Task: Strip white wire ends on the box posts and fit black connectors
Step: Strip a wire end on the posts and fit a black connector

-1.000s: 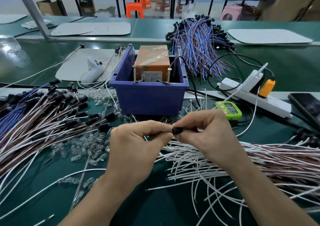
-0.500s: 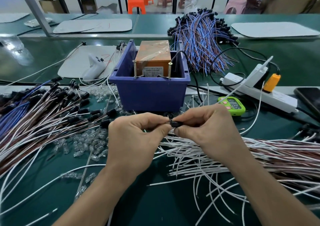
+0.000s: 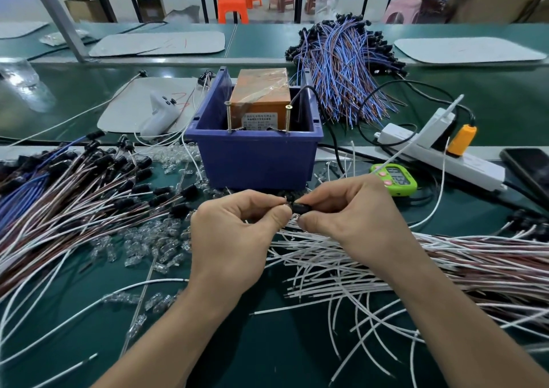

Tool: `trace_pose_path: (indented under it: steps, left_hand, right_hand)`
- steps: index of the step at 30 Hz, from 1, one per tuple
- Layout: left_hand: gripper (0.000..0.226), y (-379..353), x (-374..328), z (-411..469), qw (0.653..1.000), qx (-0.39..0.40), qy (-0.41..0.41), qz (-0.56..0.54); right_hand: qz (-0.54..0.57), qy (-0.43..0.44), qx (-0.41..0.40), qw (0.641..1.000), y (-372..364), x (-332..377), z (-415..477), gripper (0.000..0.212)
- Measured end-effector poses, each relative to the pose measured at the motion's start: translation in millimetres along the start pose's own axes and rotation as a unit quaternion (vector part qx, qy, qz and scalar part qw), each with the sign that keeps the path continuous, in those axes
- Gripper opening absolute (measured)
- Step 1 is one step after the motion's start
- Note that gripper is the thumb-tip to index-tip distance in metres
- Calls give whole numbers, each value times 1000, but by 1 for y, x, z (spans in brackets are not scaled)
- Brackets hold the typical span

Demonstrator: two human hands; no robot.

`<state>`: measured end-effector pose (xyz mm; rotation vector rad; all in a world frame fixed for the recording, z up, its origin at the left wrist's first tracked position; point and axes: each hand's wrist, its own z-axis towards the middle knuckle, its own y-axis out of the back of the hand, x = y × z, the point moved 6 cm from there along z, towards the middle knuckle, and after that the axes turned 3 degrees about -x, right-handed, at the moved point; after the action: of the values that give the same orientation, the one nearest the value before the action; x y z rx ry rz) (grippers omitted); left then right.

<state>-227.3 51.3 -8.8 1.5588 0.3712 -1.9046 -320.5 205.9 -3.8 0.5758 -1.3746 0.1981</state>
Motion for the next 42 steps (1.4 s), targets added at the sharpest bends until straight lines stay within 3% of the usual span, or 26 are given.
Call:
trace_pose_path:
  steps: [7, 18, 31, 42]
  left_hand:
    - [30, -1, 3, 2, 999, 28, -2, -36]
    - [29, 6, -7, 1, 998, -13, -54, 40]
    - [30, 2, -6, 3, 996, -10, -79, 42]
    - [29, -4, 7, 11, 998, 63, -22, -12]
  right_hand:
    - [19, 4, 16, 1000, -2, 0, -1, 25]
    - [15, 27, -40, 999, -8, 0, -4, 21]
    - [8, 29, -28, 999, -5, -2, -3, 19]
    - [-11, 52, -13, 999, -3, -2, -1, 21]
